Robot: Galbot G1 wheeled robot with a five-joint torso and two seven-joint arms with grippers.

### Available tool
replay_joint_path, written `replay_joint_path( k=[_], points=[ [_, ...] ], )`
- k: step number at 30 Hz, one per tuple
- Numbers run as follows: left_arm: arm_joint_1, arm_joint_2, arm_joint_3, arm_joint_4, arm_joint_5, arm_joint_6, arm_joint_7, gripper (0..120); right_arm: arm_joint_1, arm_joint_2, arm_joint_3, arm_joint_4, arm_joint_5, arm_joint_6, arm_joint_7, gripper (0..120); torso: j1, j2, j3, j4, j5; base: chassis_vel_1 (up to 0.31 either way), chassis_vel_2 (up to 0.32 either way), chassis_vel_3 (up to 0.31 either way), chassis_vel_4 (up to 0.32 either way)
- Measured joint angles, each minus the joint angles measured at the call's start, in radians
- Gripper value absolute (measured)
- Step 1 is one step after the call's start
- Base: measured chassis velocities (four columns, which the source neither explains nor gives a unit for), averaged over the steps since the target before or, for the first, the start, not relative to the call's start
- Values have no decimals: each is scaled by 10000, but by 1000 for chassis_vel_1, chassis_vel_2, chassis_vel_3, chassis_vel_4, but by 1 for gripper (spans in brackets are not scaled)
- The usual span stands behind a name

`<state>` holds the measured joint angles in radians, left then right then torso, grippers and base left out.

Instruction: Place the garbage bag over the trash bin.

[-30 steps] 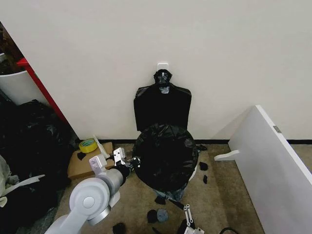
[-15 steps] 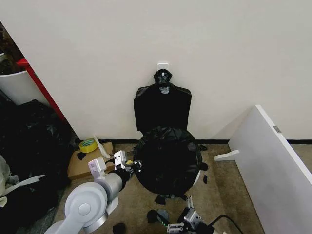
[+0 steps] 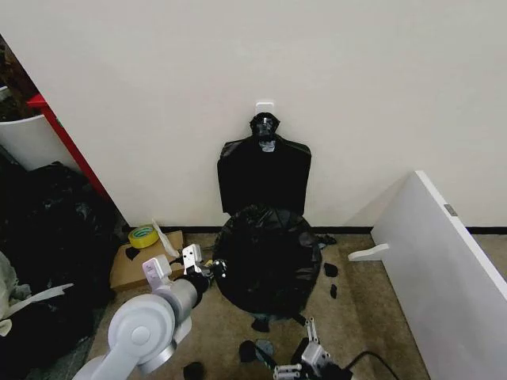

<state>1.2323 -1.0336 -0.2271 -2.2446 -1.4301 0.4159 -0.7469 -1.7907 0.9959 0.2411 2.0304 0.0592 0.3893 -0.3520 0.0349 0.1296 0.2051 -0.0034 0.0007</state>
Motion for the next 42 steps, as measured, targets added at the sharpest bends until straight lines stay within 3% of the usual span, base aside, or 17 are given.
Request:
replay_joint_path(
  k=[6, 11, 19, 24, 34, 38, 42],
  points=[
    [-157, -24, 76, 298, 299, -54, 64, 0, -76, 133, 331, -25, -71, 683, -1288, 100, 0, 0, 0, 0, 0, 0, 0, 0, 0],
    [52, 123, 54, 332, 962, -104, 527, 0, -74, 139, 554, 81, 600, 691, -1219, 100, 0, 0, 0, 0, 2, 0, 0, 0, 0],
    [888, 366, 6, 728, 3333, -822, 2175, 0, 338, -270, 1474, 1374, 3407, 146, -1092, 100, 0, 0, 0, 3, -1, 0, 0, 0, 0],
    [1655, 245, 184, 1033, 5324, -1882, 3526, 0, 1094, -904, 2354, 1857, 4941, -708, -556, 100, 0, 0, 0, 0, 1, 0, 0, 0, 0],
    [2851, 373, 218, 892, 6695, -3472, 5176, 0, 3312, -2371, 3125, 1123, 7693, -2085, 396, 100, 0, 0, 1, 5, 6, 0, 0, 0, 0],
    [2995, 527, 297, 889, 7156, -4134, 5967, 0, 4098, -3214, 3119, -65, 8363, -2279, -990, 100, 0, 0, 0, -4, 3, 0, 0, 0, 0],
    [2923, 599, 366, 971, 7377, -4377, 6330, 0, 4939, -3774, 2645, -938, 8443, -2328, -1869, 100, 0, -1, 1, 3, 4, 0, 0, 0, 0]
  ],
)
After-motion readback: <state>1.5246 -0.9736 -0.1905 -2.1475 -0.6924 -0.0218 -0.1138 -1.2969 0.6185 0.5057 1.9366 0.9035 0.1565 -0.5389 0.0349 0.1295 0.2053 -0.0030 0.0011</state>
